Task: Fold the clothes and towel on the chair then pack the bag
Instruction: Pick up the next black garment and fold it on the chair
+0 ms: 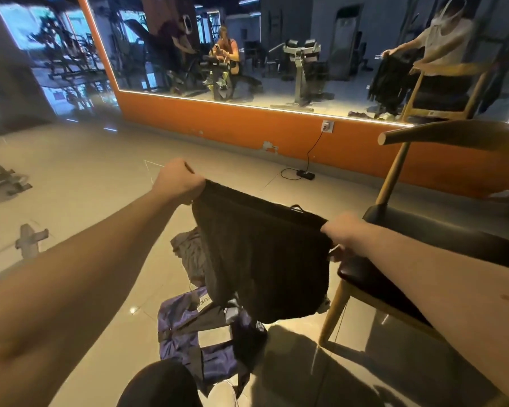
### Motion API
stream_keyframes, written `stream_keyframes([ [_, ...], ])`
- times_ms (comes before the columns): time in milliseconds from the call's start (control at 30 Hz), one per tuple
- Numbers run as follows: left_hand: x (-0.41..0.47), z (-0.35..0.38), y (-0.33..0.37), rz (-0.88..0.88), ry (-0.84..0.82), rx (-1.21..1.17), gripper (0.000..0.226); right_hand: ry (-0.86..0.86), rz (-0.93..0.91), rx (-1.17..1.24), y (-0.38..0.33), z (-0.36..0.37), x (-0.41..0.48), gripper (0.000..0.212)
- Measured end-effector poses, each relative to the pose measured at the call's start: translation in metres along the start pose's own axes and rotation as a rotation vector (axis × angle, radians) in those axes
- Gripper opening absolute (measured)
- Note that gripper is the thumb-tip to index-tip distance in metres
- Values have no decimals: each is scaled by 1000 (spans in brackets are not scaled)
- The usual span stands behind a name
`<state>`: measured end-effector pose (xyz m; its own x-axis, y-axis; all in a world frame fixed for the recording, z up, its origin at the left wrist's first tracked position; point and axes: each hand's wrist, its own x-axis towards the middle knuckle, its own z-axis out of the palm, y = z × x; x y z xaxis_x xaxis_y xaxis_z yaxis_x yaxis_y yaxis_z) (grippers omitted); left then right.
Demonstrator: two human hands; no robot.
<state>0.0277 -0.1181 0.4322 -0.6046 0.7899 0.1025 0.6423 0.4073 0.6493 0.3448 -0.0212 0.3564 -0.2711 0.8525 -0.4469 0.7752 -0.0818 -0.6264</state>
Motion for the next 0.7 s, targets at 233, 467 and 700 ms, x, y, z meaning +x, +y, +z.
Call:
stream_keyframes([
  [233, 24, -8, -43, -151, -5, -137, 25, 51, 26, 42, -67, -15, -21, 16],
  [467, 2, -7, -31, -129, -333, -96, 16, -148, 88, 630, -97, 0, -35, 12],
  [700, 1, -10, -32, -98, -340, -81, 20, -233, -30, 573, -97, 9, -14, 11],
])
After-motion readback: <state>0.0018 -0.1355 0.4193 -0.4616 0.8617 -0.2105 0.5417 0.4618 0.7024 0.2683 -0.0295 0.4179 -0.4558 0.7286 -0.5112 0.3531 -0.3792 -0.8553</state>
